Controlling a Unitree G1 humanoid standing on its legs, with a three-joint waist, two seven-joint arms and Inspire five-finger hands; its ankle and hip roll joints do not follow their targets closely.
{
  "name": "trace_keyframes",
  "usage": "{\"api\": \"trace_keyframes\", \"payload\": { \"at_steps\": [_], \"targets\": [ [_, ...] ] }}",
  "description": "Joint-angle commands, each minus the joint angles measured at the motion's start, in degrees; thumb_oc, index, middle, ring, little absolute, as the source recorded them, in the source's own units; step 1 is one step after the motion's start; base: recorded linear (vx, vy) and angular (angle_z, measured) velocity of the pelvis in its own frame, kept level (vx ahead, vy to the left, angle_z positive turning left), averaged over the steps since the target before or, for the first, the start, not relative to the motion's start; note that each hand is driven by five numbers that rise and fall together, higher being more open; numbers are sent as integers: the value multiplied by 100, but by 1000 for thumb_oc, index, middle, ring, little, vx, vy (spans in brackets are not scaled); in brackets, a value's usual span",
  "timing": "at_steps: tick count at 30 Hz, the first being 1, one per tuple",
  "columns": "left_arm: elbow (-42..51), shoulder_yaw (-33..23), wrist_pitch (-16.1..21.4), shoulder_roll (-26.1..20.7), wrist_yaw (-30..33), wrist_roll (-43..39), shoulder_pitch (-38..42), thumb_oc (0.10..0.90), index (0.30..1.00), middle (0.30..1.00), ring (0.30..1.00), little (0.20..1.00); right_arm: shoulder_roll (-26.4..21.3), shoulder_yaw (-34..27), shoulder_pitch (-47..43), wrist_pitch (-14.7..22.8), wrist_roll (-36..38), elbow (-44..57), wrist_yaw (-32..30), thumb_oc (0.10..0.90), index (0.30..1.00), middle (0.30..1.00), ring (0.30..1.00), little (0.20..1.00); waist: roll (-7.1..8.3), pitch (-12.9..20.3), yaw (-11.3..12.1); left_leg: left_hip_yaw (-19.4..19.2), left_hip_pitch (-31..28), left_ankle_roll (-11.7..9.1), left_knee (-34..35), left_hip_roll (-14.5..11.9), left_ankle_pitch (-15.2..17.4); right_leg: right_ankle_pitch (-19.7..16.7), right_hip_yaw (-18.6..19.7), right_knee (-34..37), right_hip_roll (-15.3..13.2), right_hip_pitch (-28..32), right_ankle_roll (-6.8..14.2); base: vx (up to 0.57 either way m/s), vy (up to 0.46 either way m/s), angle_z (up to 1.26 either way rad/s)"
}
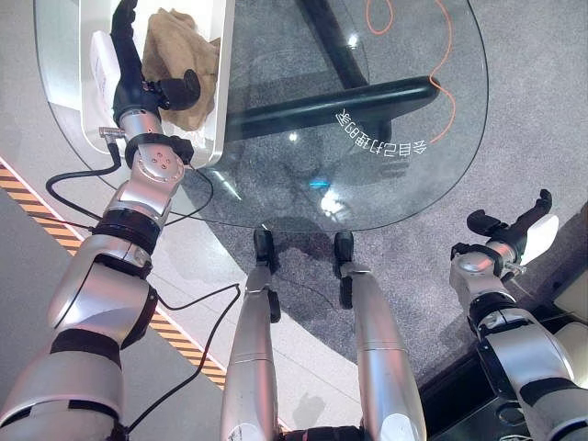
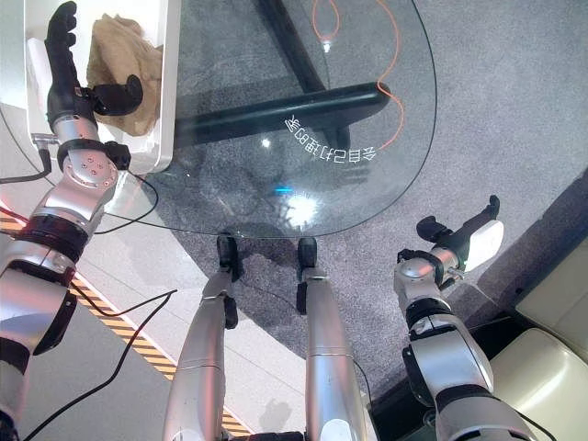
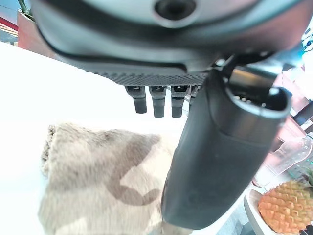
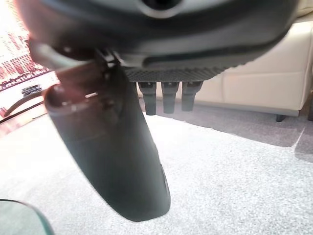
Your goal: Wipe the table with a cloth and put it in the basket.
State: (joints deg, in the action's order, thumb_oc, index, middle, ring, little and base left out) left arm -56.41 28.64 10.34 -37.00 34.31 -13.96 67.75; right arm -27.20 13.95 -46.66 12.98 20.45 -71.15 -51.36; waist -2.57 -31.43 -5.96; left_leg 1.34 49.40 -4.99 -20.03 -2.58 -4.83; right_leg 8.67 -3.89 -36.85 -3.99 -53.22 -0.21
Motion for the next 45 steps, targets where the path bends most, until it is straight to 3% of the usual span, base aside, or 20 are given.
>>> {"api": "trace_keyframes", "payload": {
  "at_steps": [1, 9, 15, 23, 27, 36, 45],
  "targets": [
    [-121, -197, 252, -451, 171, -32, 780, 800, 900, 900, 900, 900, -346, -240, 124, 186, 94, -37, -128, 800, 900, 900, 900, 900, 13, 164, 77, -329, -235, 365, -568, 310, 808, -302, 88, 665, 369, 333, 146, 0, 0, 0],
    [-130, -291, 446, -495, 408, -251, 754, 800, 900, 900, 900, 900, -318, -210, 209, 219, 88, 33, -62, 800, 900, 900, 900, 900, 40, 164, 84, -295, -313, 379, -593, 325, 830, -291, 96, 641, 384, 401, 139, 0, 0, 0],
    [70, -629, 835, -545, 395, -492, 410, 800, 900, 900, 900, 900, -168, -213, 431, 131, 139, 80, 252, 800, 900, 900, 900, 900, 56, 164, 110, -225, -717, 372, -403, 363, 767, -373, 130, 836, 401, 781, 171, 2, -5, 0],
    [458, -1077, 1072, -858, -106, -745, -309, 800, 900, 900, 900, 900, -87, -292, 941, -652, 589, -237, 1761, 800, 900, 900, 900, 900, 64, 168, 224, -181, -1947, 252, 492, 367, 412, -631, 134, 1646, 362, 2019, 258, 18, -14, -7],
    [551, -1214, 1057, -936, -301, -831, -652, 800, 900, 900, 900, 900, -110, -382, 1212, -785, 654, -367, 2087, 800, 900, 900, 900, 900, 69, 382, 277, -163, -2401, 217, 914, 357, 294, -716, 104, 2006, 328, 2464, 300, 65, -19, -2],
    [527, -1616, 966, -1091, -865, -1184, -1349, 800, 900, 900, 900, 900, -241, -645, 1956, -1452, 621, -748, 3408, 800, 900, 900, 900, 900, 76, 1063, 359, -256, -3549, 130, 1978, 276, 103, -911, -7, 2961, 173, 3675, 417, 62, -6, 0],
    [594, -2085, 1022, -979, -1354, -1368, -2277, 800, 900, 900, 900, 900, -270, -933, 2703, -2051, 169, -1012, 4153, 800, 900, 900, 900, 900, -6, 1660, 428, -228, -4330, 117, 2380, 278, 118, -862, -108, 3373, 148, 4582, 420, 64, 7, 2]
  ]
}}
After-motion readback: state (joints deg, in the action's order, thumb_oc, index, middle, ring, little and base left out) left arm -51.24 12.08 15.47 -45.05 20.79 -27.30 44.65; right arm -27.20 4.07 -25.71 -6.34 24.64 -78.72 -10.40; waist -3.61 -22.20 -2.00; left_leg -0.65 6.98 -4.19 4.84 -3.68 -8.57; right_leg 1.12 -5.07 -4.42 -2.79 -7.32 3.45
